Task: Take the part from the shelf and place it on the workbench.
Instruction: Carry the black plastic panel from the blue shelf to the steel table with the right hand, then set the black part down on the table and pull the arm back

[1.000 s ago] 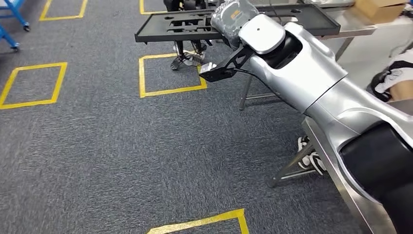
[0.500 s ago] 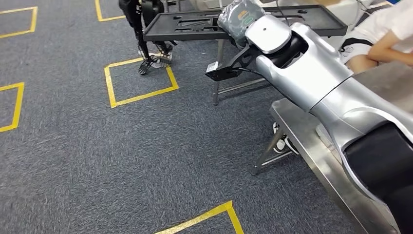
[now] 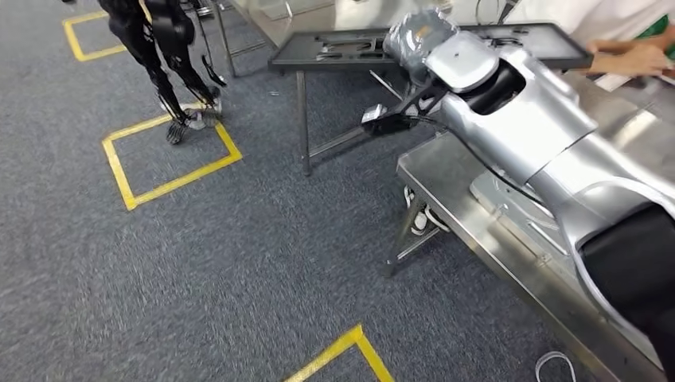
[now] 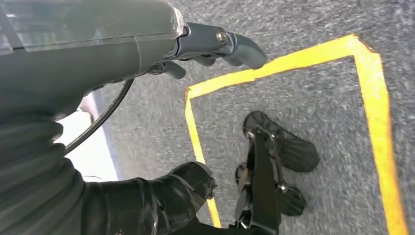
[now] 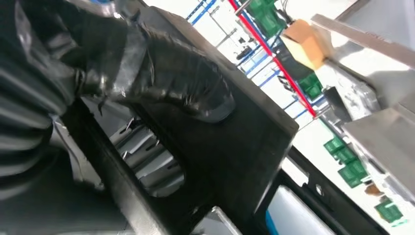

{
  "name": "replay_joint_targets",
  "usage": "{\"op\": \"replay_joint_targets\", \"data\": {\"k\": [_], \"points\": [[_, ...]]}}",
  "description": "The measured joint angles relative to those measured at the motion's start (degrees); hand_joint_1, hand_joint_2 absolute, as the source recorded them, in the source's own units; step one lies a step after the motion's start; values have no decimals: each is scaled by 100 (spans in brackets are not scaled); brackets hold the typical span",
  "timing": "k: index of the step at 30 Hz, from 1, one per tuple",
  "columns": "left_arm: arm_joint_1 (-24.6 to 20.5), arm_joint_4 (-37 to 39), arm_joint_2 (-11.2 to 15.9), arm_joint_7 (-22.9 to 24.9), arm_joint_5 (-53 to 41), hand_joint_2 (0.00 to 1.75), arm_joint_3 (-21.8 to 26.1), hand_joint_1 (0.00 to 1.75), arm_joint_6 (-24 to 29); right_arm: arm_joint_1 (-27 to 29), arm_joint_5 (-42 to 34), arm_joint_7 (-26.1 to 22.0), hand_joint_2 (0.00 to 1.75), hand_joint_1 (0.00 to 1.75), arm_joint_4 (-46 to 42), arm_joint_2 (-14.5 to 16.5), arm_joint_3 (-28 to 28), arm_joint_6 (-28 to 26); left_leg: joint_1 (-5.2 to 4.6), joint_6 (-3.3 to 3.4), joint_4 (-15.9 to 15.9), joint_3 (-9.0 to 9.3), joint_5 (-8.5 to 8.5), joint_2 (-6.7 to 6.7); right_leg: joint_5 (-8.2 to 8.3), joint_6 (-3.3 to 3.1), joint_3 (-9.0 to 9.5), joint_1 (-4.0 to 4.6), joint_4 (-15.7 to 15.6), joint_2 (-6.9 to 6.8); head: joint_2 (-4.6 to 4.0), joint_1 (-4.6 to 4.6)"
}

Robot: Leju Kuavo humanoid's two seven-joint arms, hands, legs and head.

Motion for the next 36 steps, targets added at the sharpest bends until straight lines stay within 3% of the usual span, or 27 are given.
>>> {"op": "replay_joint_targets", "data": {"k": [2,4,5,6,7,9,11,13,14,16,18,20,23,24,25,28,29,30,31,32,35,36], "points": [[13,0,5,-24,-8,175,1,0,13,-41,-7,17,175,175,-9,-156,14,-1,-14,63,-42,29,12,134,-253,44,-267,16,523,-412,0,9],[29,0,9,-50,-29,175,1,0,36,-30,-20,42,175,175,-25,-303,26,-2,-43,96,-47,44,-13,266,-476,75,-632,-11,1193,-582,0,10],[32,0,10,-63,-42,175,1,0,46,-6,-26,46,175,175,-36,-385,32,1,-54,105,-46,60,-33,338,-464,76,-732,-20,1336,-605,0,10],[32,0,11,-75,-54,175,1,0,52,16,-31,48,175,175,-49,-463,42,4,-64,109,-46,83,-57,410,-348,67,-725,-21,1270,-622,0,10],[32,0,11,-84,-69,175,1,0,56,30,-38,48,175,175,-66,-540,52,6,-74,108,-46,117,-87,479,-143,43,-596,-12,978,-657,0,11],[35,1,8,-90,-96,175,1,0,54,33,-59,52,175,175,-109,-664,66,7,-99,90,-58,201,-156,620,189,-43,-217,85,227,-906,0,10],[32,2,2,-91,-120,175,-1,0,52,29,-85,59,175,175,-159,-755,68,8,-125,49,-78,258,-208,768,241,-131,-12,200,-163,-1093,0,10],[4,2,-7,-91,-139,175,-2,0,51,32,-107,62,175,175,-208,-847,69,12,-146,-3,-112,311,-247,923,217,-187,35,219,-244,-994,0,9],[-11,2,-9,-91,-147,175,-2,0,51,30,-111,63,175,175,-238,-890,70,14,-145,-26,-100,335,-283,900,223,-206,74,198,-288,-919,-1,8],[-17,2,-11,-91,-154,175,-2,0,51,9,-114,72,175,175,-279,-948,70,28,-138,-53,191,228,-450,626,235,-260,163,136,-383,-785,-1,6],[5,2,-14,-90,-164,175,-2,0,51,7,-115,79,175,175,-309,-968,72,72,-120,-64,877,-144,-712,341,223,-303,196,109,-397,-631,-1,4],[19,2,-15,-89,-175,175,-2,0,50,30,-121,71,175,175,-332,-982,74,112,-116,-80,1394,-458,-871,295,209,-319,204,106,-385,-499,-1,2],[22,2,-15,-89,-179,175,-2,0,50,40,-125,63,175,175,-338,-994,75,122,-117,-83,1518,-547,-888,295,205,-320,205,106,-376,-452,0,2],[24,2,-14,-89,-183,175,-2,0,51,49,-127,61,175,175,-344,-1014,76,125,-117,-83,1539,-577,-865,294,201,-318,206,106,-370,-425,-1,2],[27,2,-14,-89,-194,175,-2,0,57,67,-143,58,175,175,-379,-1078,79,130,-114,-82,1346,-550,-660,274,177,-303,213,99,-339,-343,-1,2],[44,4,-22,-80,-232,175,-3,0,77,113,-211,69,175,175,-539,-1410,84,163,-83,-68,251,-213,36,-113,59,-179,161,61,-148,10,-1,5],[44,4,-25,-76,-239,175,-4,0,81,126,-226,74,175,175,-584,-1502,84,186,-86,-50,81,-138,68,-194,51,-135,132,44,-124,92,0,4],[38,5,-31,-75,-252,175,-4,0,85,143,-237,79,175,175,-625,-1589,84,215,-88,-17,51,-123,70,-126,67,-105,122,31,-139,166,0,3],[35,5,-39,-73,-267,175,-4,0,89,164,-255,80,175,175,-675,-1678,84,241,-85,14,9,-99,80,-48,66,-75,108,29,-136,187,0,3],[31,5,-44,-74,-281,175,-4,0,93,179,-280,83,175,175,-733,-1762,84,263,-75,55,-34,-69,93,30,23,-40,76,38,-75,100,0,11],[49,4,-44,-82,-320,175,-4,0,98,224,-351,108,175,175,-903,-1978,84,298,-66,128,-113,-6,103,221,-350,73,-288,23,693,-443,-1,40],[59,4,-44,-82,-332,175,-5,0,101,270,-368,121,175,175,-965,-2047,84,300,-68,131,-115,4,91,270,-455,108,-457,-11,1008,-539,-2,39]]}}
